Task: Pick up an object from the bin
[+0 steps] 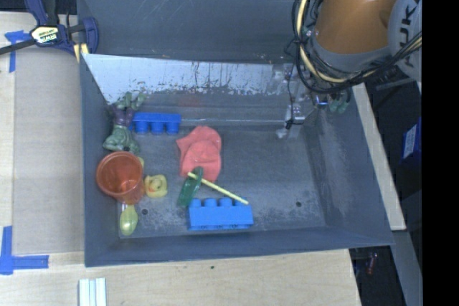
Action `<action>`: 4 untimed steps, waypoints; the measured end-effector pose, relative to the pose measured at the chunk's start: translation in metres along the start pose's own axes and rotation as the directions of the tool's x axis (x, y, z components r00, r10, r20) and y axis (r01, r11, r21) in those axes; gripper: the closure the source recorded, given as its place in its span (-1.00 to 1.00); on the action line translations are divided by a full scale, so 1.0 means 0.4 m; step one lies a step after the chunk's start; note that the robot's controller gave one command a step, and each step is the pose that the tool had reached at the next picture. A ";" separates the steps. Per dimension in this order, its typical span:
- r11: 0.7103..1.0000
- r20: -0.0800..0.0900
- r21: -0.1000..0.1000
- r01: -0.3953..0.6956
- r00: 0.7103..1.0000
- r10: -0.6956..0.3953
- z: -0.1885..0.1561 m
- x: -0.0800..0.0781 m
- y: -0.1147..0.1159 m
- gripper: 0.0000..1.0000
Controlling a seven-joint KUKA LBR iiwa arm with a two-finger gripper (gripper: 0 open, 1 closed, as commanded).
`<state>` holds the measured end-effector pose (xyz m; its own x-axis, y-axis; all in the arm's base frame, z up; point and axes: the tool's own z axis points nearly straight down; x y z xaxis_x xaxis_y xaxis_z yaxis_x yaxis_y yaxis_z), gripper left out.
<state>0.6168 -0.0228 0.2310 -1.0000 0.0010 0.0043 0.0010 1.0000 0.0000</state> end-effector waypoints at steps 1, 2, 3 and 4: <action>1.000 0.009 0.000 0.000 1.000 0.000 -0.013 -0.003 0.000 -1.00; 0.995 0.012 -0.001 -0.097 0.995 0.097 0.172 -0.011 0.021 -1.00; 0.997 0.015 -0.002 -0.078 0.997 0.078 0.306 0.076 0.121 -1.00; 0.999 0.026 0.001 -0.033 0.999 0.033 0.385 0.248 0.134 -1.00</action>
Offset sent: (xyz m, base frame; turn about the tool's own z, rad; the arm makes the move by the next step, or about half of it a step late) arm 0.0049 0.0203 -0.1610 0.2094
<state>0.5171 0.0310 0.0773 -0.9992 0.0338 -0.0218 0.0338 0.9994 -0.0008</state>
